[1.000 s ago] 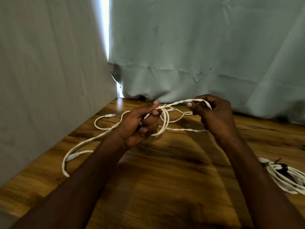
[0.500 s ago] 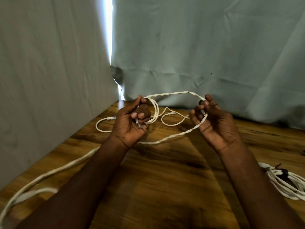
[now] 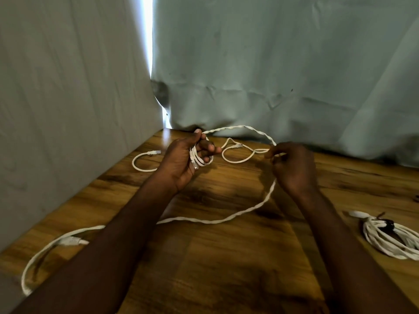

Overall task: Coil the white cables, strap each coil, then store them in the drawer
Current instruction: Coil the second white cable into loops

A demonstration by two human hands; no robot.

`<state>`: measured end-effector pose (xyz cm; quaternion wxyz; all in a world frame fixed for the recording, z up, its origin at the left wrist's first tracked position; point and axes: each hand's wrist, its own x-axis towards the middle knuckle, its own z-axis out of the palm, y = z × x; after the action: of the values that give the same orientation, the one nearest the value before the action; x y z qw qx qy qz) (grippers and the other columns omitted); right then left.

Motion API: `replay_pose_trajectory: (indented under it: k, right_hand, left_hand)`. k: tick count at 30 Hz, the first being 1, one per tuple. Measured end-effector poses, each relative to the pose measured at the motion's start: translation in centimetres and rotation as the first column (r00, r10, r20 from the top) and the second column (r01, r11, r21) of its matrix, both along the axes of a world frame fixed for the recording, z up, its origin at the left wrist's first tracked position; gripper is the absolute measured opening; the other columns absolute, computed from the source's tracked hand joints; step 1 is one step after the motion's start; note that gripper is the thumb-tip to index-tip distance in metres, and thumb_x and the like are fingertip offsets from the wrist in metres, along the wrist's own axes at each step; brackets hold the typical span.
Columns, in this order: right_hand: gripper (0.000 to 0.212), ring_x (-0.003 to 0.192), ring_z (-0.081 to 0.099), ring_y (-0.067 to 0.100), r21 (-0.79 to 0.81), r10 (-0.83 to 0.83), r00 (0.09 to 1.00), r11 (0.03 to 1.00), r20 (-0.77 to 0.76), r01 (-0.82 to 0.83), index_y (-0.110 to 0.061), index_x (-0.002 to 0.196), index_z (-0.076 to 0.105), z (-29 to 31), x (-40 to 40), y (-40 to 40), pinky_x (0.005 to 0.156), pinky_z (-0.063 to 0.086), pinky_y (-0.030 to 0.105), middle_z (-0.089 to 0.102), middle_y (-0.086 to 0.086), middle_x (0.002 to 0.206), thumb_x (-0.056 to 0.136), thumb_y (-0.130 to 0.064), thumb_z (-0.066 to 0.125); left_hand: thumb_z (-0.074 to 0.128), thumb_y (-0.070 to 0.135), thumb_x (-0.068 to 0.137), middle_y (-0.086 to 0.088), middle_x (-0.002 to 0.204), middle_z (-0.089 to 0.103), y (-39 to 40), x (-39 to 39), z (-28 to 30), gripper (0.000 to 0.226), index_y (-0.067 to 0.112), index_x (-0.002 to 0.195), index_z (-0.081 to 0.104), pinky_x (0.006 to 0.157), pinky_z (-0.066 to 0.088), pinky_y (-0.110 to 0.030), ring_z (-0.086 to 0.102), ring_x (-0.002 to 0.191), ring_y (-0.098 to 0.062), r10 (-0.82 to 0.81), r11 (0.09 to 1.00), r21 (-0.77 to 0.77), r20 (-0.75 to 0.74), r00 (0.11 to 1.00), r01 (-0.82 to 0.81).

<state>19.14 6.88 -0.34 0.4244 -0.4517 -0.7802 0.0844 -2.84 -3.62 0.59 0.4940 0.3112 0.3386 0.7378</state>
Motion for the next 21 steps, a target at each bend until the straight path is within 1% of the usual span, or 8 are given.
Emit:
replay_pose_trajectory:
  k: [2, 4, 7, 9, 12, 15, 18, 21]
  right_hand:
    - [0.036, 0.128, 0.052, 0.034, 0.030, -0.011, 0.976, 1.000, 0.216, 0.005, -0.032, 0.101, 0.074, -0.1, -1.0, -1.2, 0.101, 0.047, 0.044, 0.061, 0.005, 0.138, 0.073, -0.009, 0.079]
    - [0.042, 0.135, 0.042, 0.032, 0.229, 0.033, 0.972, 0.969, 0.232, -0.087, -0.027, 0.111, 0.074, 0.8, -1.9, -2.7, 0.102, 0.042, 0.046, 0.050, 0.002, 0.149, 0.072, -0.011, 0.079]
    - [0.026, 0.107, 0.059, 0.019, 0.382, 0.438, 0.875, 0.787, 0.205, -0.483, -0.022, 0.100, 0.078, 2.1, -3.5, -5.3, 0.087, 0.050, 0.041, 0.068, -0.002, 0.120, 0.080, -0.006, 0.075]
    - [0.021, 0.088, 0.065, 0.009, 0.150, 0.677, 0.684, 0.673, 0.271, -0.725, -0.021, 0.098, 0.080, 1.9, -4.7, -7.0, 0.078, 0.053, 0.030, 0.075, -0.005, 0.100, 0.082, -0.007, 0.078]
    - [0.043, 0.104, 0.064, -0.001, -0.321, 0.793, 0.509, 0.604, 0.335, -0.729, -0.031, 0.124, 0.072, -0.2, -6.3, -8.5, 0.090, 0.053, 0.021, 0.071, -0.014, 0.121, 0.083, -0.036, 0.085]
    - [0.062, 0.124, 0.057, 0.002, -0.345, 0.777, 0.529, 0.627, 0.342, -0.698, -0.041, 0.140, 0.056, -2.2, -7.2, -8.5, 0.104, 0.051, 0.036, 0.059, -0.019, 0.141, 0.083, -0.053, 0.078]
    - [0.044, 0.109, 0.061, 0.004, -0.189, 0.686, 0.667, 0.724, 0.291, -0.663, -0.040, 0.125, 0.060, -2.7, -7.7, -9.0, 0.091, 0.055, 0.039, 0.064, -0.018, 0.123, 0.085, -0.044, 0.077]
    - [0.036, 0.103, 0.062, 0.004, -0.084, 0.593, 0.730, 0.792, 0.338, -0.604, -0.042, 0.122, 0.057, -3.3, -7.8, -9.1, 0.082, 0.056, 0.037, 0.061, -0.019, 0.121, 0.089, -0.045, 0.073]
  left_hand:
    - [0.038, 0.020, 0.109, -0.007, 0.058, 0.064, 0.2, -0.1, -0.3, 0.027, 0.010, 0.088, 0.052, 0.048, 0.044, -0.020, 0.074, 0.067, -0.023, 0.017, 1.000, -0.018, 0.001, 1.000, -0.017]
    - [0.038, 0.020, 0.109, -0.007, 0.058, 0.064, 0.3, -0.2, -0.5, 0.027, 0.010, 0.088, 0.052, 0.048, 0.045, -0.020, 0.074, 0.066, -0.023, 0.039, 0.999, -0.033, -0.006, 0.999, -0.039]
    - [0.036, 0.019, 0.109, -0.007, 0.055, 0.063, 0.3, -0.4, -0.5, 0.029, 0.010, 0.087, 0.051, 0.046, 0.045, -0.020, 0.071, 0.057, -0.019, 0.084, 0.995, -0.057, -0.018, 0.996, -0.085]
    - [0.036, 0.021, 0.110, -0.005, 0.053, 0.062, 0.4, -0.4, -0.7, 0.030, 0.011, 0.086, 0.051, 0.050, 0.045, -0.022, 0.067, 0.051, -0.015, 0.113, 0.989, -0.089, -0.022, 0.993, -0.115]
    - [0.038, 0.021, 0.110, -0.003, 0.048, 0.056, 0.6, -0.5, -0.9, 0.031, 0.011, 0.085, 0.053, 0.063, 0.040, -0.030, 0.069, 0.052, -0.019, 0.152, 0.979, -0.131, -0.028, 0.988, -0.154]
    - [0.039, 0.022, 0.110, -0.002, 0.046, 0.051, 0.4, -0.6, -0.8, 0.033, 0.009, 0.083, 0.054, 0.061, 0.042, -0.029, 0.067, 0.051, -0.018, 0.172, 0.971, -0.154, -0.063, 0.983, -0.180]
    - [0.039, 0.021, 0.109, -0.003, 0.048, 0.056, 0.3, -0.4, -0.7, 0.032, 0.009, 0.083, 0.054, 0.047, 0.043, -0.022, 0.069, 0.053, -0.021, 0.150, 0.975, -0.153, -0.066, 0.987, -0.158]
    - [0.040, 0.022, 0.109, -0.007, 0.055, 0.062, 0.5, -0.5, -0.8, 0.030, 0.009, 0.086, 0.054, 0.049, 0.042, -0.022, 0.069, 0.058, -0.024, 0.140, 0.981, -0.124, -0.072, 0.988, -0.148]
